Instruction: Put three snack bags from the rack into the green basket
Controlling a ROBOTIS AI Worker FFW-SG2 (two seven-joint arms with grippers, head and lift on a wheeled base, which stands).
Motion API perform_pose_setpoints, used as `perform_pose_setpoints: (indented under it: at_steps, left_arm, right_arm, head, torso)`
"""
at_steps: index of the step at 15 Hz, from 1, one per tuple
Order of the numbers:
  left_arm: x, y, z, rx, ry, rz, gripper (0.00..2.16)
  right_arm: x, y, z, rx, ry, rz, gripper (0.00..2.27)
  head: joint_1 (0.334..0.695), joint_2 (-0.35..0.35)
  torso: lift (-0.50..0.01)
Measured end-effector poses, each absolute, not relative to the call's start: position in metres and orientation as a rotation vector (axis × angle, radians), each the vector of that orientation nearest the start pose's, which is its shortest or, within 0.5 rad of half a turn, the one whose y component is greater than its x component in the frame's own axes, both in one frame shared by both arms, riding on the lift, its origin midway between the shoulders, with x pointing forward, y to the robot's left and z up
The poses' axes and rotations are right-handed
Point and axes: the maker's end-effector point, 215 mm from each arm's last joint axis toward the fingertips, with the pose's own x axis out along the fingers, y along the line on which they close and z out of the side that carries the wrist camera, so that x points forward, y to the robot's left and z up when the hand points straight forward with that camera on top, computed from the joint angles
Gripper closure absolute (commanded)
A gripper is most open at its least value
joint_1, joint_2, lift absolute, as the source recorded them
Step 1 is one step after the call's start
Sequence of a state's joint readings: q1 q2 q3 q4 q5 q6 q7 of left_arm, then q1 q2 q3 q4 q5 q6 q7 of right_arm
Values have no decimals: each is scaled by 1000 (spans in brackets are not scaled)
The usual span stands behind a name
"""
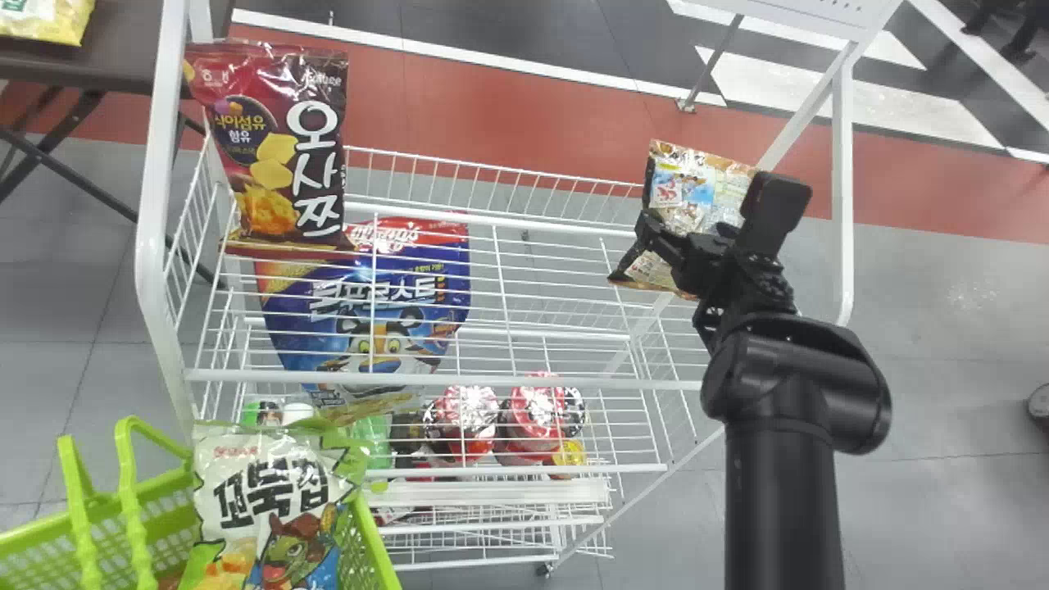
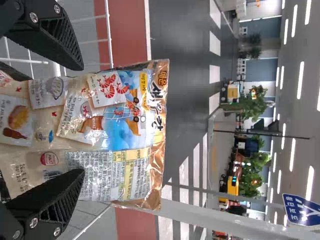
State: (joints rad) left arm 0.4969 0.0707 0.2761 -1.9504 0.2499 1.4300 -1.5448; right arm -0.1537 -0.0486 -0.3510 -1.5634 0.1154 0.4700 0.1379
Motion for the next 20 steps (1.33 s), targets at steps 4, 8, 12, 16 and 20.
perform_pose_setpoints:
  at_steps: [4,8,12,16,20]
  left_arm:
    - [189,112,-424,-1288,978,-1076,2148]
    - [188,114,-424,-1290,977,-1073,2148]
    - [188,115,-424,-1292,976,-1070,2148]
    - [189,115,-424,-1286,975,-1070,2148]
    - [191,112,-423,-1281,973,-1076,2148]
  right_arm:
    - [601,-422,-411,-23,414,-239,2240]
    - [586,-419,-425,-9,450,-243,2246]
    - [566,-412,-395,16,387,-221,2246]
    - [517,-352,-346,93,337,-81,2246]
    - [435,-229,-342,258,494,231,2246]
  head:
    - [695,-350]
    - [695,-350]
    - [695,-350]
    - [695,-350]
    - [695,-257]
  torso:
    - [0]
    - [0]
    - [0]
    - [0]
    - [0]
